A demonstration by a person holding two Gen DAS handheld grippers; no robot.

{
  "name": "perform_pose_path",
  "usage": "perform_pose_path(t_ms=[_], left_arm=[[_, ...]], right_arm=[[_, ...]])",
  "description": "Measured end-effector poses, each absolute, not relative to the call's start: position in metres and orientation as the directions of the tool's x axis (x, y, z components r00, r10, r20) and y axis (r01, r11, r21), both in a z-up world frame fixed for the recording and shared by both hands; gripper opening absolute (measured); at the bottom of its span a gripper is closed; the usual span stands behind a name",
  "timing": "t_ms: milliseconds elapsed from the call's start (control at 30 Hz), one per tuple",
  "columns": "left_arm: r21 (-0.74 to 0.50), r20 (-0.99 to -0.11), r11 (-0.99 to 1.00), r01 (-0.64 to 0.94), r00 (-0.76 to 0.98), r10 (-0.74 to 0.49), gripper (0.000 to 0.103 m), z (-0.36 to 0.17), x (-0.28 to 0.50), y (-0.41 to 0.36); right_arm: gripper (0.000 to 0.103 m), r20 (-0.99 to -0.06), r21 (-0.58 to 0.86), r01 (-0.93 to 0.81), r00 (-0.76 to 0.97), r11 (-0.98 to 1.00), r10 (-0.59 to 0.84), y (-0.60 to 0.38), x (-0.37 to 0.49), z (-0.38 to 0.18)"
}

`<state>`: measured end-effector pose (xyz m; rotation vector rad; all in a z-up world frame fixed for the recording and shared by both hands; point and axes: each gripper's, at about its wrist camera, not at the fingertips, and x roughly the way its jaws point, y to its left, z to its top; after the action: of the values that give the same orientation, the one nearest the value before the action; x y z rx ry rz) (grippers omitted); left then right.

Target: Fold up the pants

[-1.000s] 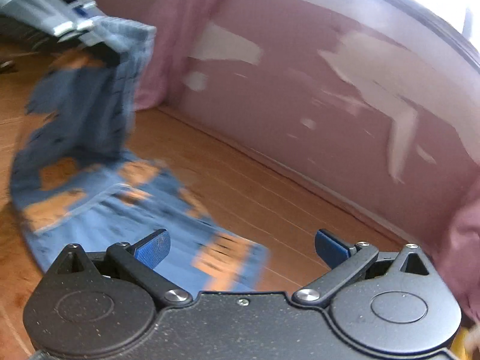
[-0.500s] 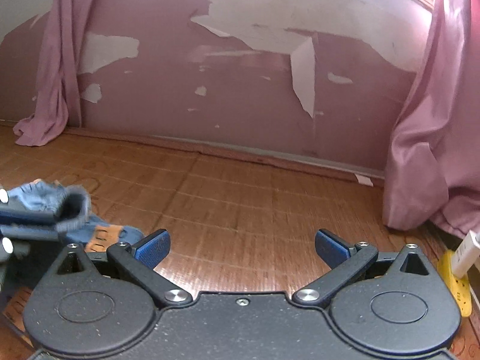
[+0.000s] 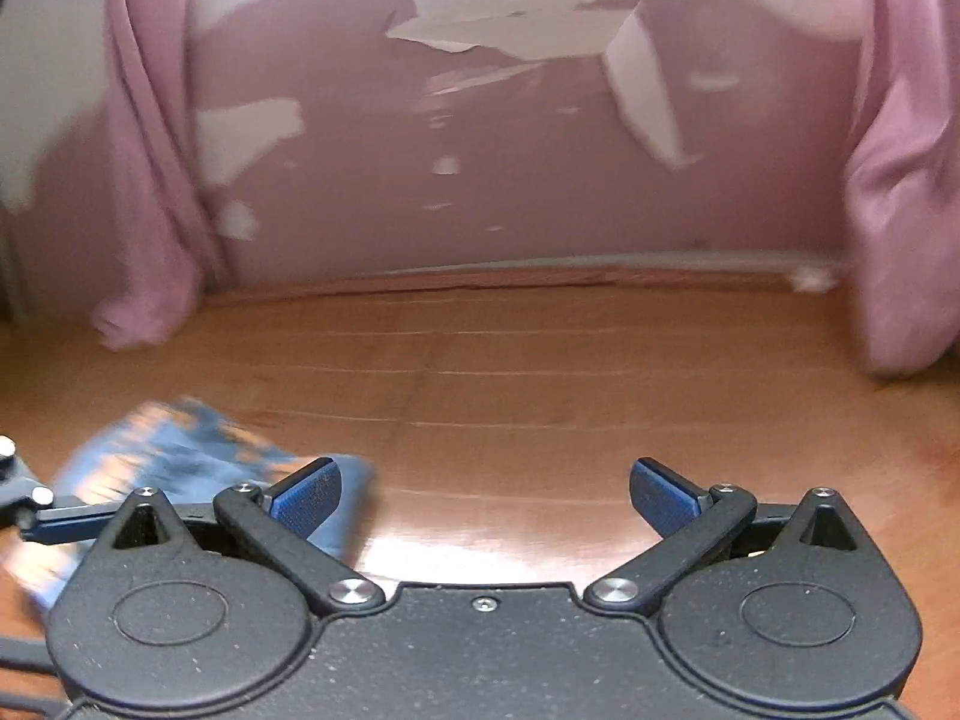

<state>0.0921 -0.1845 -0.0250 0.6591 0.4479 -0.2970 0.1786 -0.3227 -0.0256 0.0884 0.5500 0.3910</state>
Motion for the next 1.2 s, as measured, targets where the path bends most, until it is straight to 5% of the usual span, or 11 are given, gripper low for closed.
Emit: perform_pose_path(t_ms=[167, 333, 433, 533, 600, 633, 933, 1200], left_arm=[[0.488, -0.587, 0.760, 0.429, 0.806, -0.078, 0.046, -0.039, 0.088, -0.171], [0.418, -0.650, 0.791, 0.447, 0.755, -0.083, 0.046, -0.037, 0.103, -0.163], [0.390, -0.670, 0.794, 0.466, 0.735, -0.102, 0.040, -0.036, 0.108, -0.161], [0.347, -0.698, 0.810, 0.474, 0.707, -0.115, 0.021, -0.037, 0.113, -0.157], [0.333, -0.700, 0.816, 0.472, 0.704, -0.121, 0.011, -0.036, 0.115, -0.154], [0.325, -0.702, 0.821, 0.470, 0.702, -0.124, 0.010, -0.035, 0.117, -0.153], [0.239, -0.690, 0.854, 0.463, 0.700, -0.186, 0.005, -0.011, 0.119, -0.152], [0.178, -0.711, 0.820, 0.544, 0.647, -0.275, 0.005, -0.011, 0.117, -0.171]], right_arm=[[0.092, -0.443, 0.409, -0.441, 0.669, 0.799, 0.597, -0.309, 0.180, -0.032], [0.074, -0.457, 0.388, -0.531, 0.599, 0.753, 0.658, -0.277, 0.175, -0.038], [0.056, -0.486, 0.384, -0.543, 0.569, 0.747, 0.663, -0.262, 0.177, -0.044], [0.042, -0.504, 0.399, -0.520, 0.564, 0.755, 0.654, -0.257, 0.180, -0.051], [0.012, -0.499, 0.422, -0.503, 0.566, 0.754, 0.657, -0.260, 0.181, -0.053], [0.006, -0.489, 0.433, -0.495, 0.573, 0.753, 0.658, -0.262, 0.182, -0.052], [0.003, -0.453, 0.446, -0.486, 0.602, 0.751, 0.658, -0.282, 0.176, -0.022], [0.004, -0.596, 0.359, -0.418, 0.586, 0.834, 0.550, -0.299, 0.179, -0.016]])
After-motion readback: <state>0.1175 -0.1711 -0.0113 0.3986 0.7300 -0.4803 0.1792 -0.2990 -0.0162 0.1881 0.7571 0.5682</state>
